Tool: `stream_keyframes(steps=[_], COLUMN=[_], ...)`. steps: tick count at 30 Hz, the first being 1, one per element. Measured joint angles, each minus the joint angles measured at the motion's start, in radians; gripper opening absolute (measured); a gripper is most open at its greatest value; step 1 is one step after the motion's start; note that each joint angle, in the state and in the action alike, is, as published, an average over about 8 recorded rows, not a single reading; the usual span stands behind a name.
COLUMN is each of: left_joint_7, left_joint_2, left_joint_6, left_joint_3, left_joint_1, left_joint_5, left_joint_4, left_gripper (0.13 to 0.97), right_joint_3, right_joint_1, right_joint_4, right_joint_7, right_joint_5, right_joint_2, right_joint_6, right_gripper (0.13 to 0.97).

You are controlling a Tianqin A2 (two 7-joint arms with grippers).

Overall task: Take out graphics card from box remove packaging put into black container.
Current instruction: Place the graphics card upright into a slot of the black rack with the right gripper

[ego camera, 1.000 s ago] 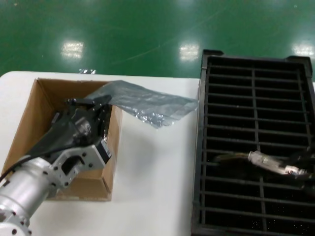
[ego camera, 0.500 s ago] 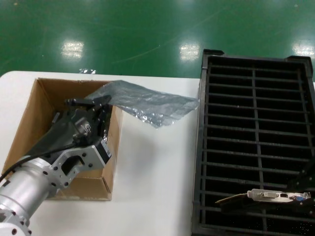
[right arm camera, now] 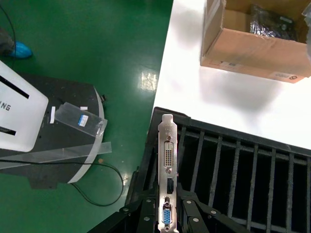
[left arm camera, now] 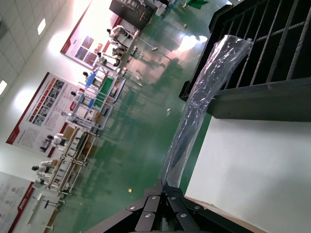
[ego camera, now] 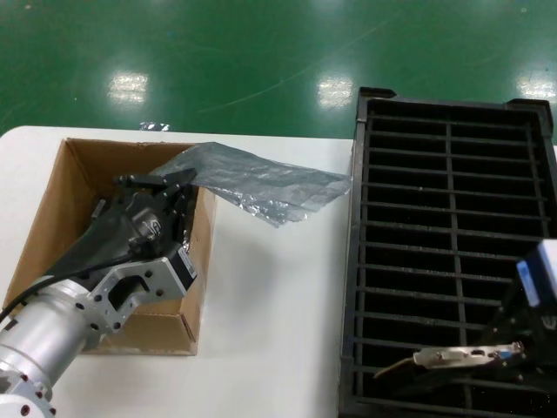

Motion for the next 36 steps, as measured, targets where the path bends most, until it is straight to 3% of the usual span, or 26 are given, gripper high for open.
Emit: stream_keyframes(steps=[17,36], left_joint_7=[0.000,0.000], left_joint_2=[0.000,0.000], left_joint_6=[0.000,0.000], left_joint_3=[0.000,0.000], left_joint_1=[0.000,0.000], left_joint_5=[0.000,0.000], left_joint_4=[0.000,0.000], left_gripper=[0.139,0.139], right_joint_3=[-0.053,0.018], right_joint_1=[0.016,-0.064], right_joint_4=[-0.110,-0.207], right_joint_7=[0.049,0.119], right_joint_5=[-0.058,-0.118], right_joint_2=[-0.122,-0.143], right_joint_6=[0.000,0.000], right_gripper=[0.190,0.190])
